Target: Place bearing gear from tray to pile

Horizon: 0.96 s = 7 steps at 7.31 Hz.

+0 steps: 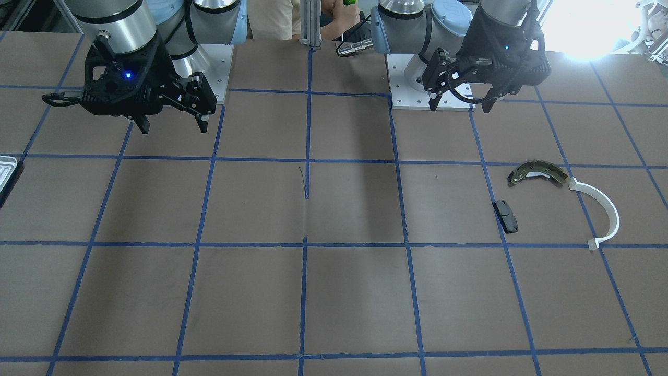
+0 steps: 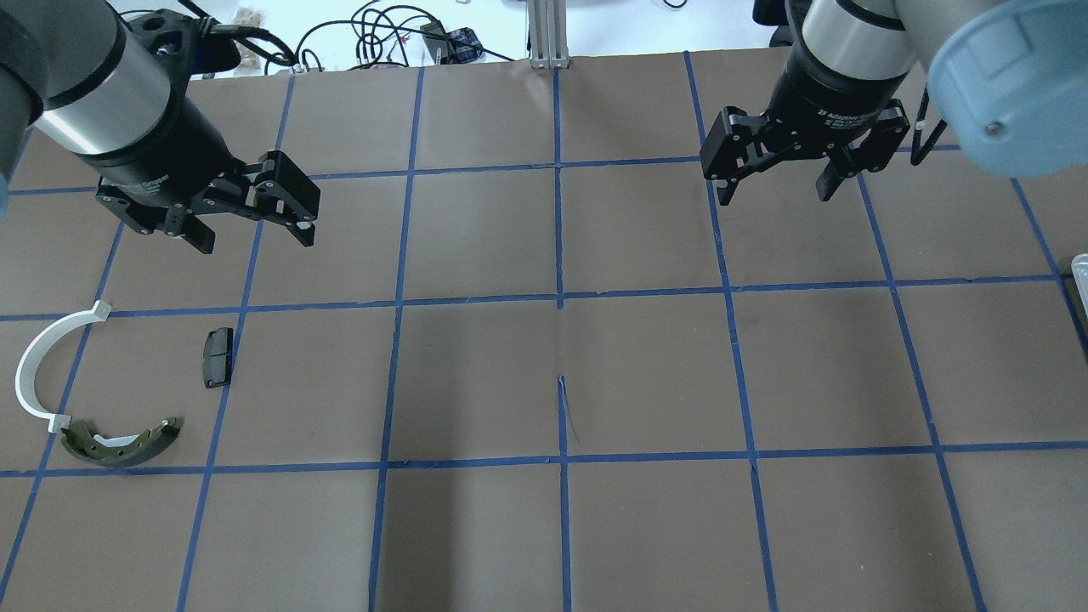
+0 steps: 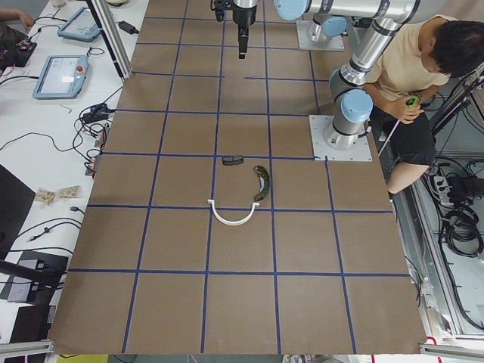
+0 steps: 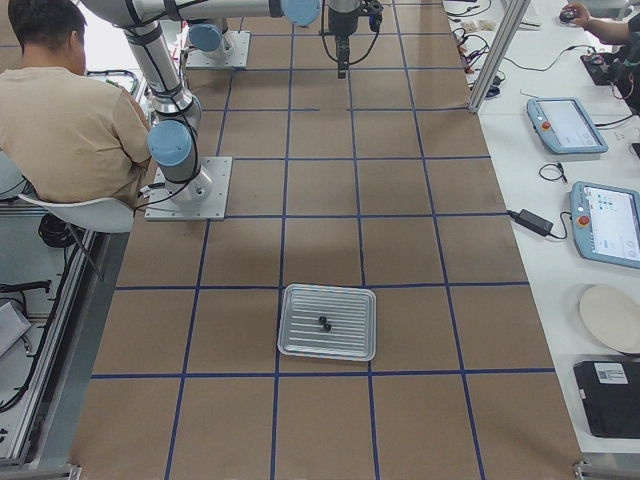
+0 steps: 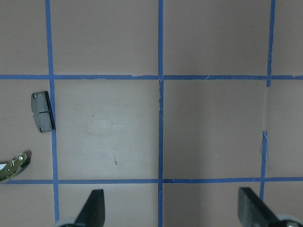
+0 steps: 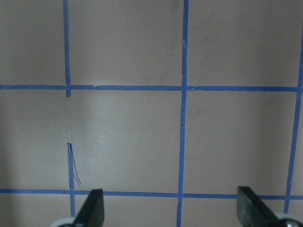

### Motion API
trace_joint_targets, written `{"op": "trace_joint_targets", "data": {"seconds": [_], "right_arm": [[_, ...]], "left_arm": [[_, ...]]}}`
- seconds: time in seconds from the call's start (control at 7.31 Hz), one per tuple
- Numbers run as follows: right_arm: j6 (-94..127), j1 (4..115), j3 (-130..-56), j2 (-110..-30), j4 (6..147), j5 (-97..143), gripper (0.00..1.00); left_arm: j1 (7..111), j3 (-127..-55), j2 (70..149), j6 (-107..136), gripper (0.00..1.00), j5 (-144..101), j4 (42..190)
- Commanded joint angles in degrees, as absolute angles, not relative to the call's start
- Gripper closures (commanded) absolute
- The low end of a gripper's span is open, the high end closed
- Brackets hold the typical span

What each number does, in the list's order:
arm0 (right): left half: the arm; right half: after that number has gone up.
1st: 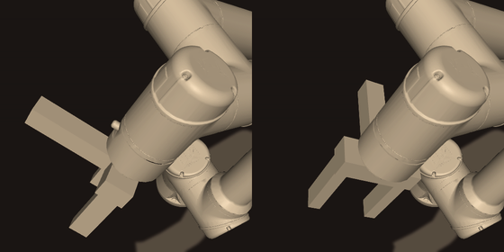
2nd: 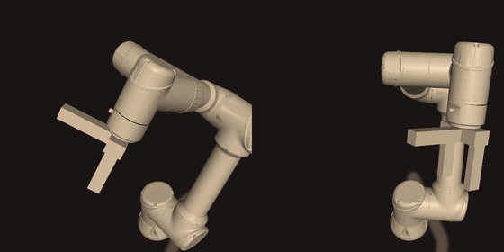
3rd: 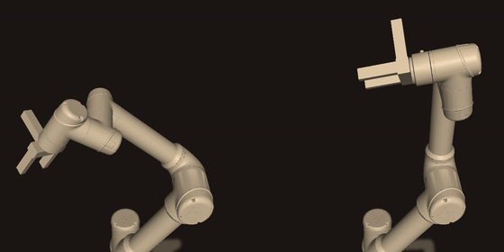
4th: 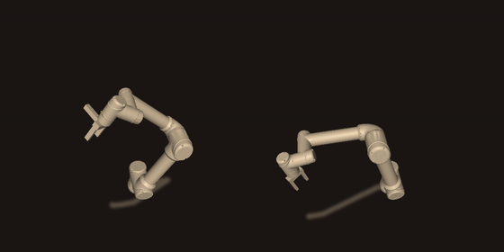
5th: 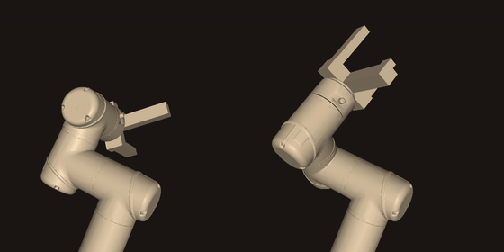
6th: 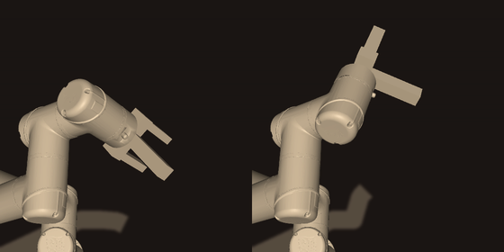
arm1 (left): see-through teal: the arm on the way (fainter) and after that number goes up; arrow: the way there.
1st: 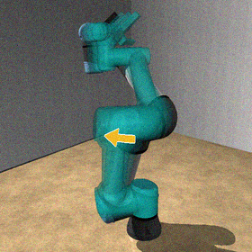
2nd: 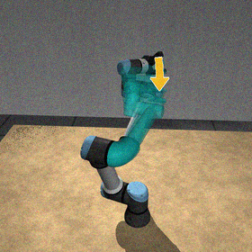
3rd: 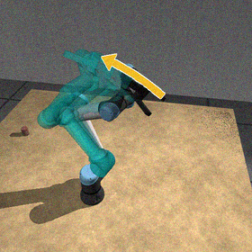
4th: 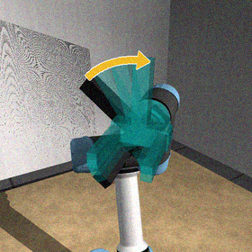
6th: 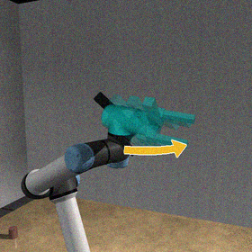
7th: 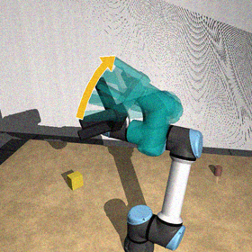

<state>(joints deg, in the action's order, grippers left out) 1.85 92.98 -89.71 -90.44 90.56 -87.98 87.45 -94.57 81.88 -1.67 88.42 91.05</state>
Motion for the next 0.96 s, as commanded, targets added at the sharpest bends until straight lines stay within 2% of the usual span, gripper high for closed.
{"op": "trace_joint_targets", "data": {"seconds": [0.0,0.82], "right_arm": [[1.93,92.99,-89.74,-90.44,90.62,-87.98,0.00],[1.06,92.99,-89.21,-90.35,90.88,-88.06,0.00]], "left_arm": [[87.45,-94.57,81.91,-1.67,0.00,88.42,91.05],[87.45,-94.57,81.91,-1.67,0.00,88.42,91.05]]}}
